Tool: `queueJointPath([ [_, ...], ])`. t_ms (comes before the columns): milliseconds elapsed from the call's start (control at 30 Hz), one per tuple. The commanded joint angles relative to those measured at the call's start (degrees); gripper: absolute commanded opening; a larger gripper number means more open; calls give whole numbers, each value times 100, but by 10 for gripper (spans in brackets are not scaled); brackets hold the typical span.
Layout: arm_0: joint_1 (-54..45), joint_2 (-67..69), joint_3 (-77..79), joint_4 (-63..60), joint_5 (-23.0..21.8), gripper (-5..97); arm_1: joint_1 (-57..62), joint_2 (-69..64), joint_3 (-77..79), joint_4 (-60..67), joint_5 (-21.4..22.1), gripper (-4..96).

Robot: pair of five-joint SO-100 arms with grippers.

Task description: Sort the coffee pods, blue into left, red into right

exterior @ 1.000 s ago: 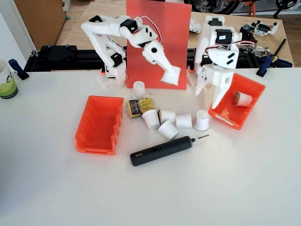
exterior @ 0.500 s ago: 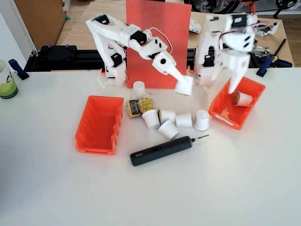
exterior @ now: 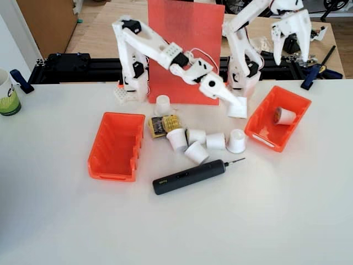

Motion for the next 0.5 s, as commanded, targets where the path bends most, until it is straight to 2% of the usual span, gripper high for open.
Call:
queueJointPath([
  [0, -185, -360, -624, -387, -334, 148, -272, 132, 9, 88, 44, 324],
  [67, -272, -413, -729, -360, -624, 142, -290, 141, 9, 79, -62, 325],
  [133, -422, -413, -940, -141, -729, 137, -290, 141, 35, 79, -185, 325],
  [233, -712, -475, -1582, 519, -721, 136, -264, 132, 79, 53, -290, 326],
  [300, -914, -738, -1916, 519, -668, 135, -237, 114, 105, -26, -360, 326],
  [467, -1248, -2408, -3454, 132, -519, 129, -281, -18, 158, -501, -325, 324],
])
